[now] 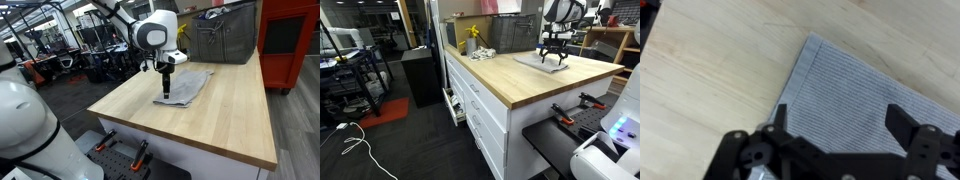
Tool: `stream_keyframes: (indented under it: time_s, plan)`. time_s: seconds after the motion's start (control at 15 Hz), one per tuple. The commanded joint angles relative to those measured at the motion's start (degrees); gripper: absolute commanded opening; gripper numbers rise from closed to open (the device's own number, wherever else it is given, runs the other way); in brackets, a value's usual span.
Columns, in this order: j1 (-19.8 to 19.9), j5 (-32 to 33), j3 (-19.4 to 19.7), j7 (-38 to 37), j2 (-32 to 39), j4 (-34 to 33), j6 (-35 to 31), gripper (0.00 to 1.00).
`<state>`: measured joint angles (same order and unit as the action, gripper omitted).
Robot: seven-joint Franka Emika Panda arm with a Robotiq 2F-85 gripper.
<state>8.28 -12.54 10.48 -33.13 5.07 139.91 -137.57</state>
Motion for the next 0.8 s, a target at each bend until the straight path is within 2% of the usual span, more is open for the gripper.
stream_keyframes:
  time_s: [0.0, 0.73]
  plan:
    - [0.02, 0.06, -0.06, -0.01, 0.08, -0.07, 0.11, 1.00]
    - [2.06, -2.16, 1.96, -0.65, -1.45, 1.52, 1.76, 1.00]
